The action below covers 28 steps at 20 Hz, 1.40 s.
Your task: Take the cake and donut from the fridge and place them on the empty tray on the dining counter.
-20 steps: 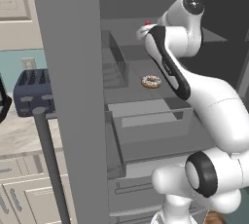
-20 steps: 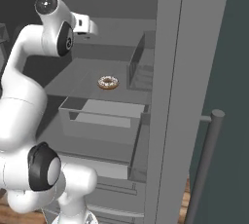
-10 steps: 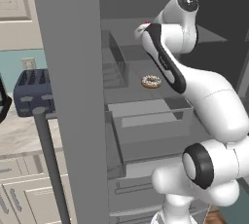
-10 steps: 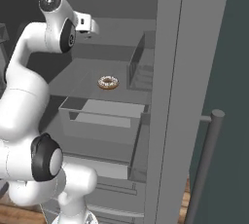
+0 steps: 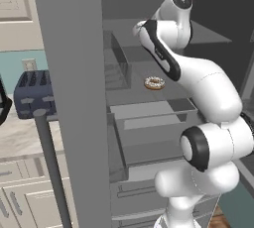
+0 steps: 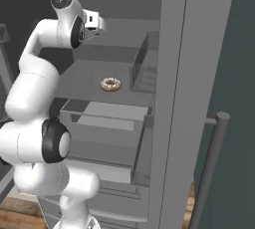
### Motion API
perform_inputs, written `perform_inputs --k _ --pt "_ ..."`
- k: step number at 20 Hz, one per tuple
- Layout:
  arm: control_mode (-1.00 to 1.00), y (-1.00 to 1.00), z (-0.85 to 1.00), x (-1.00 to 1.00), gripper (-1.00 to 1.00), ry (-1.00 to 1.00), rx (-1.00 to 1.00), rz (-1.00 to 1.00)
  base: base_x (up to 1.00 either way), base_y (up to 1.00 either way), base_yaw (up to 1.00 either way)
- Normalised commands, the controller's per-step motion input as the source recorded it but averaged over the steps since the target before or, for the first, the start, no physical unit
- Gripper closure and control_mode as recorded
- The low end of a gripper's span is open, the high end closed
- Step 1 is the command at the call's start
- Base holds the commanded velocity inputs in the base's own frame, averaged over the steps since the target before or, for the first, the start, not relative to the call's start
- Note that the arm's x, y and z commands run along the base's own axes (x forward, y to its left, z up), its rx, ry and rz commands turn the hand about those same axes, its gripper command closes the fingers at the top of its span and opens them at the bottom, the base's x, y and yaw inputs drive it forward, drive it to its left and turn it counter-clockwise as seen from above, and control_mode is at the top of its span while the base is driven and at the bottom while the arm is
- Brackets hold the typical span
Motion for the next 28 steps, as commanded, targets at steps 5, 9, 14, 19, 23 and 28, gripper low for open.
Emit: perform_inputs --k 5,9,14,19,23,28 --pt "-1.00 0.00 0.00 0.50 -1.00 0.03 0.00 0.00 0.00 0.00 0.00" --pt "-1.00 0.00 -0.01 0.50 -1.00 0.05 0.00 0.00 0.00 0.00 0.00" --pt "-1.00 0.00 -0.10 0.11 -1.00 0.12 -0.02 0.00 0.00 0.00 0.00" --pt "-1.00 0.09 -0.13 0.00 1.00 0.15 -0.03 0.00 0.00 0.00 0.00" --pt "-1.00 0.19 -0.12 0.19 1.00 0.01 -0.01 0.00 0.00 0.00 0.00" --pt "-1.00 0.04 -0.04 0.05 1.00 -0.06 0.00 0.00 0.00 0.00 0.00"
